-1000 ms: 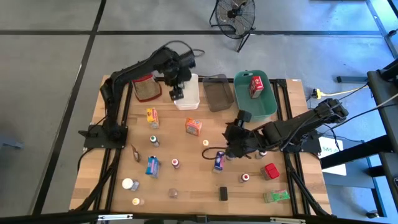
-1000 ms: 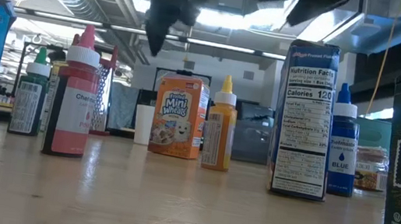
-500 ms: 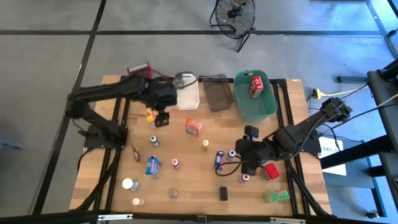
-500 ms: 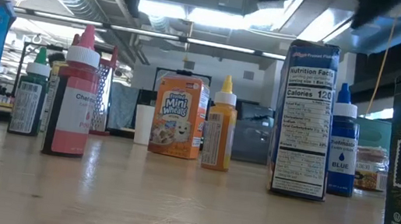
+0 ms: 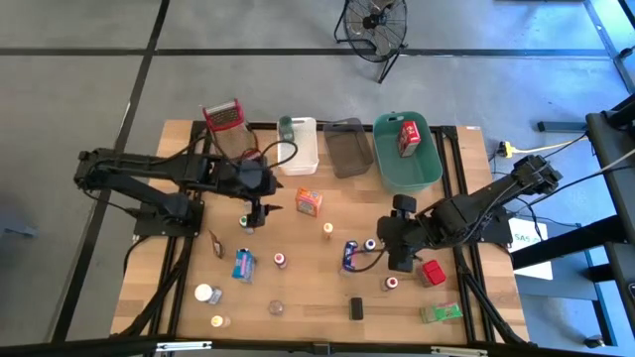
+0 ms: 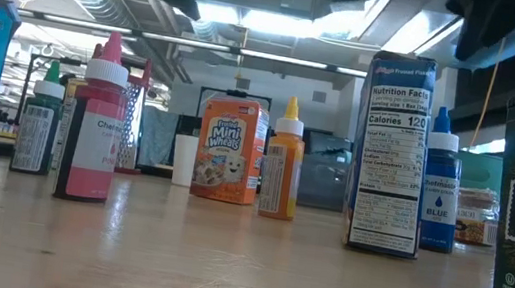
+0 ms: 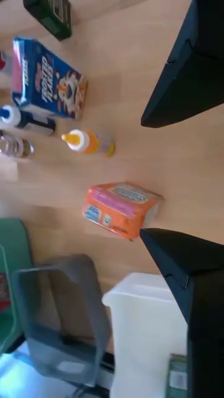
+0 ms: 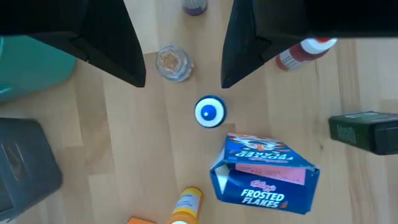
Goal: Pick & Place Kitchen Items
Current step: Put the blue food coloring bottle into the black bin
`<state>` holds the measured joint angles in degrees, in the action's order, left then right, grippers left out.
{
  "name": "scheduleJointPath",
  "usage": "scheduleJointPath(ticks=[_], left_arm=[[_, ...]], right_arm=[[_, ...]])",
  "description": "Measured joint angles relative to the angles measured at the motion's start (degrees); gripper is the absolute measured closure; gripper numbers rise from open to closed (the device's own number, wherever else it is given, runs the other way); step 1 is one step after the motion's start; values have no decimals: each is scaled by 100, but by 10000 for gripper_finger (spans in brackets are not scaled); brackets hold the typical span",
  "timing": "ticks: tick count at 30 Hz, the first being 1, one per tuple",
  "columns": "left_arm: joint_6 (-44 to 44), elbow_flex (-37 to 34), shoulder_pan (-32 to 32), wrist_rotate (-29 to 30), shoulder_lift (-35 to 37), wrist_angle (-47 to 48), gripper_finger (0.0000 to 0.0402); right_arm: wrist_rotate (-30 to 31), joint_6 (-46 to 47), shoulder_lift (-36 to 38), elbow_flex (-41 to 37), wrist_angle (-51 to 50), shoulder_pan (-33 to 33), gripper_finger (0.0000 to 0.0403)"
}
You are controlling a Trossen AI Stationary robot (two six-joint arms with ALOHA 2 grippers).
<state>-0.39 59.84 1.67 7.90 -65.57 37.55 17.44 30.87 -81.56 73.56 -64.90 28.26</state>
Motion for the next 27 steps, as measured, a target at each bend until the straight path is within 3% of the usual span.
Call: scheduleJointPath(ticks=[8,27], left_arm=[[111,-456,210,-3,27,-646,127],[98,-464,228,-4,27,-652,127]], right_arm=[[-455,-637,-419,-2,257,-327,192],[-620,-1297,-1041,-33,476,-505,192]])
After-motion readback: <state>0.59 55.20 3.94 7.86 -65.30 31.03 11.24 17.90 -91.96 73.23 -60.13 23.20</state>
